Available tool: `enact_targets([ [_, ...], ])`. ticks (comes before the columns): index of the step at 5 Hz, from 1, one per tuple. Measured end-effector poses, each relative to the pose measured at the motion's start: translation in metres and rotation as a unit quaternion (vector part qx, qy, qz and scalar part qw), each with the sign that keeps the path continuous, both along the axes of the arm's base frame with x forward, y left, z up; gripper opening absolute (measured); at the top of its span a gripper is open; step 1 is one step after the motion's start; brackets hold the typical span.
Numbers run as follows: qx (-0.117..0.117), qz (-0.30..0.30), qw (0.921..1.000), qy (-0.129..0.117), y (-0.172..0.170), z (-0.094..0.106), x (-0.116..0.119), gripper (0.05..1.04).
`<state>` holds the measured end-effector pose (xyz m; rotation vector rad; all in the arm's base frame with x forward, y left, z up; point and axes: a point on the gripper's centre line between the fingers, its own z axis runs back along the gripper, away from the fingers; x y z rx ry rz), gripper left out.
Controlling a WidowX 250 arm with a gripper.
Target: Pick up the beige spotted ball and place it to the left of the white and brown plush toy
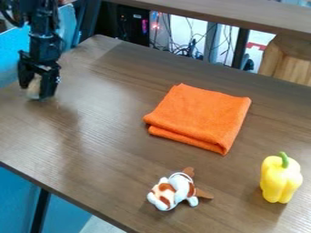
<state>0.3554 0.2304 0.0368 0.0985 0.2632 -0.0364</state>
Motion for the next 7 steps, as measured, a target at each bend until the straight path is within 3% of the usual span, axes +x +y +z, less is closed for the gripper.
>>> enact_targets([
  [1, 0.001, 0.001, 1.0000, 0.001, 0.000, -0.003, -0.001, 0.965],
  [2, -0.012, -0.008, 0.9999, 0.003, -0.007, -0.008, -0.008, 0.757],
  [3, -0.025, -0.012, 0.9994, -0.023, -0.016, 0.008, -0.012, 0.638],
  [4, -0.036, -0.021, 0.9979, -0.049, -0.026, 0.029, -0.016, 0.594],
  [5, -0.032, -0.036, 0.9968, -0.063, -0.043, 0.042, -0.037, 0.594],
  [6, -0.024, -0.125, 0.9906, -0.049, -0.095, 0.037, -0.057, 0.594],
  [7, -0.024, -0.207, 0.9780, -0.008, -0.145, 0.017, -0.087, 0.594],
])
